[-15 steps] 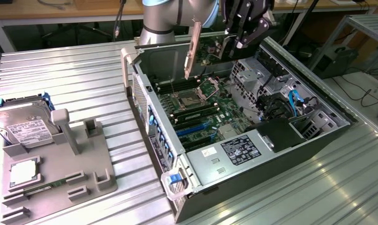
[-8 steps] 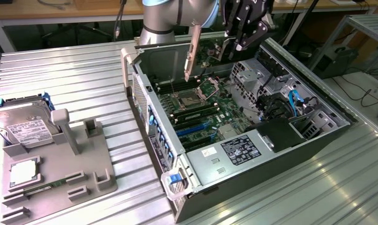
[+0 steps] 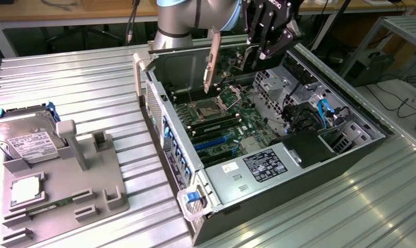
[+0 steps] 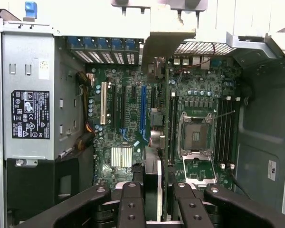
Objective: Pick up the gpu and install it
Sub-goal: 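Insert the gpu into the slot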
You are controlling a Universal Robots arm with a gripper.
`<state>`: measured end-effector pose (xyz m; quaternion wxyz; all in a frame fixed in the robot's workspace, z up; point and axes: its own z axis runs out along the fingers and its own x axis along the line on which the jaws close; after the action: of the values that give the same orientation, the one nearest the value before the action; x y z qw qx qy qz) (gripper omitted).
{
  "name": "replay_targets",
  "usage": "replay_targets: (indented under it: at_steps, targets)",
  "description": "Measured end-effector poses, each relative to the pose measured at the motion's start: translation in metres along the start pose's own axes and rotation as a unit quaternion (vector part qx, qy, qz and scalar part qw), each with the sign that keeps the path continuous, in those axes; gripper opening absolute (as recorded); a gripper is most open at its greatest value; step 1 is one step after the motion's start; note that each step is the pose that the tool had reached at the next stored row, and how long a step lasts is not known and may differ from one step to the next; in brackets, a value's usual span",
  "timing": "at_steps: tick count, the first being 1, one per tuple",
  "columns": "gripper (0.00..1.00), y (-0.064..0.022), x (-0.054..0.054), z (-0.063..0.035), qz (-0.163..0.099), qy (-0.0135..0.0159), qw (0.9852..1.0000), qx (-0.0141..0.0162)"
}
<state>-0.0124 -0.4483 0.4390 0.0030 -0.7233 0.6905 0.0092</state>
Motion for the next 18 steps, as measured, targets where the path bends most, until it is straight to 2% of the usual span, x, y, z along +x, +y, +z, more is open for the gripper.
replay_targets:
  at_steps: [18]
  targets:
    - [0.28, 0.0000, 0.0001, 0.0057, 0.000, 0.0000, 1.0000, 0.0006]
